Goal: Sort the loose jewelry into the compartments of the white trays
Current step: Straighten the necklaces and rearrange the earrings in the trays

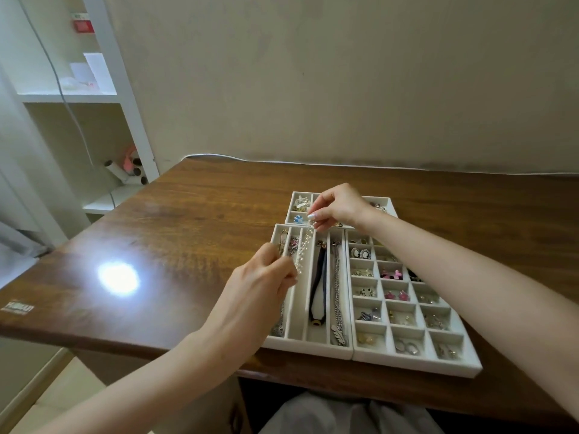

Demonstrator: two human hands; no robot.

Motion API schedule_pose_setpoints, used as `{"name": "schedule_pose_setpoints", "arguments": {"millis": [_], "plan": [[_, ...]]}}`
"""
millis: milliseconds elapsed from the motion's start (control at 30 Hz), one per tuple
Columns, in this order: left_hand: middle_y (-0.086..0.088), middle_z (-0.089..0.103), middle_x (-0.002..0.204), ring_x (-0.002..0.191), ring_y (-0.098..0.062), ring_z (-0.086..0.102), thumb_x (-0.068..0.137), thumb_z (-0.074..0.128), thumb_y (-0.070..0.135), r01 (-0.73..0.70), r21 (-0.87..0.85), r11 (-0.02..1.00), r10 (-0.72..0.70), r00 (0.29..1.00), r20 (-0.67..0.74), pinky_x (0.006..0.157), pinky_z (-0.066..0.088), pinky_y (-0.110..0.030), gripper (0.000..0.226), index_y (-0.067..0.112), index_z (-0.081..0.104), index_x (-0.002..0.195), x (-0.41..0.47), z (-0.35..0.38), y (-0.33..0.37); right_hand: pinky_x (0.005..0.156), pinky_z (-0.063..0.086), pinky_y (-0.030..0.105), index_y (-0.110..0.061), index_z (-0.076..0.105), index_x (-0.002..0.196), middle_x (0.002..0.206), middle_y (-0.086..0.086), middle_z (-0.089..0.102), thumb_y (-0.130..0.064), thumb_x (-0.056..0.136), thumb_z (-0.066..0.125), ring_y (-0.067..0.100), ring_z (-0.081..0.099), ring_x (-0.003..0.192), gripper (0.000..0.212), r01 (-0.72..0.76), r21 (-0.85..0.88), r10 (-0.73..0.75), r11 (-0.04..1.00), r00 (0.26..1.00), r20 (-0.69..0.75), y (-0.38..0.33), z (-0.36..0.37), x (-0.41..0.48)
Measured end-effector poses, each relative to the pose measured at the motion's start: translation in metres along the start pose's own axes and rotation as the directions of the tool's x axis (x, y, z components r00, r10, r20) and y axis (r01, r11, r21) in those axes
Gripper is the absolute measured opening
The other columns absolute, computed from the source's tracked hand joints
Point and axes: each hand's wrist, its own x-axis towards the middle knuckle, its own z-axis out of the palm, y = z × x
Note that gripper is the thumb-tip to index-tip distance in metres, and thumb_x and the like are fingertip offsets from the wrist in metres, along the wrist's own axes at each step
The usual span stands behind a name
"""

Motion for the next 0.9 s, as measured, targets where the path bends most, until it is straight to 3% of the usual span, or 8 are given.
{"name": "schedule_pose_setpoints", "arguments": {"millis": [167,300,433,600,667,733,833,900], "plan": [[0.005,0.058,0.076,0.056,-0.014,0.057,0.077,0.074,0.011,0.002,0.009,1.000,-0.002,0.998,0.069,0.046,0.051,-0.030,0.009,0.016,0.066,0.080,-0.008,0.003,0.000,0.063,0.060,0.027,0.006,0.067,0.080,0.081,0.020,0.068,0.010,0.079,0.068,0.026,0.068,0.069,0.004,0.003,-0.036,-0.002,0.999,0.999,0.035,-0.001,-0.002,0.000],[0.015,0.055,0.065,0.051,-0.005,0.047,0.067,0.082,0.020,0.004,0.052,0.999,-0.010,0.992,0.125,0.046,0.029,-0.009,0.028,0.023,0.054,0.071,-0.010,0.001,0.002,0.068,0.057,0.024,-0.003,0.073,0.079,0.085,0.013,0.071,0.000,0.077,0.074,0.016,0.067,0.072,0.004,0.048,-0.202,-0.044,0.978,0.999,0.023,0.001,0.001,0.001],[0.016,0.055,0.063,0.053,-0.002,0.046,0.056,0.088,0.025,-0.012,0.084,0.996,-0.002,0.985,0.171,0.046,0.020,-0.005,0.033,0.027,0.057,0.066,-0.008,0.000,0.006,0.079,0.051,0.026,-0.010,0.076,0.080,0.086,0.003,0.071,-0.009,0.074,0.078,0.010,0.063,0.084,0.007,0.088,-0.332,-0.084,0.939,0.996,0.026,0.003,0.008,0.001],[0.014,0.056,0.064,0.061,-0.007,0.052,0.055,0.087,0.027,-0.076,0.100,0.992,0.051,0.972,0.231,0.040,0.036,-0.015,0.030,0.027,0.058,0.065,-0.006,-0.003,0.008,0.062,0.043,0.011,-0.009,0.075,0.080,0.086,0.002,0.071,-0.008,0.074,0.078,0.005,0.063,0.079,0.008,0.124,-0.377,-0.116,0.918,0.992,0.044,0.000,0.013,-0.002],[0.014,0.056,0.064,0.061,-0.008,0.053,0.051,0.089,0.027,-0.124,0.122,0.985,0.090,0.964,0.250,0.042,0.029,-0.011,0.033,0.026,0.058,0.063,-0.004,-0.004,0.008,0.062,0.042,0.010,-0.008,0.075,0.081,0.085,0.001,0.071,-0.007,0.073,0.079,0.001,0.060,0.077,0.009,0.134,-0.402,-0.125,0.906,0.991,0.048,-0.001,0.014,-0.002],[0.015,0.057,0.064,0.060,-0.008,0.053,0.047,0.091,0.025,-0.158,0.115,0.981,0.122,0.955,0.271,0.048,0.021,-0.006,0.036,0.027,0.058,0.063,-0.002,-0.005,0.009,0.067,0.045,0.013,-0.007,0.075,0.080,0.084,-0.002,0.069,-0.005,0.072,0.079,0.001,0.059,0.078,0.010,0.147,-0.431,-0.134,0.890,0.989,0.060,-0.002,0.014,-0.002],[0.016,0.059,0.064,0.060,-0.006,0.054,0.046,0.091,0.027,-0.163,0.128,0.978,0.120,0.948,0.294,0.049,0.031,-0.009,0.038,0.027,0.059,0.067,0.001,-0.007,0.010,0.067,0.051,0.018,-0.009,0.072,0.079,0.081,-0.002,0.068,-0.003,0.068,0.081,0.006,0.062,0.076,0.015,0.182,-0.486,-0.155,0.855,0.983,0.094,-0.003,0.017,-0.002],[0.016,0.063,0.075,0.073,-0.006,0.055,0.060,0.085,0.028,-0.153,0.133,0.979,0.101,0.938,0.333,0.055,0.030,-0.010,0.035,0.025,0.059,0.084,0.003,-0.010,0.014,0.070,0.055,0.029,-0.011,0.068,0.079,0.081,0.001,0.069,-0.002,0.064,0.083,0.014,0.065,0.077,0.023,0.200,-0.536,-0.176,0.820,0.980,0.096,-0.004,0.021,-0.002]]}}
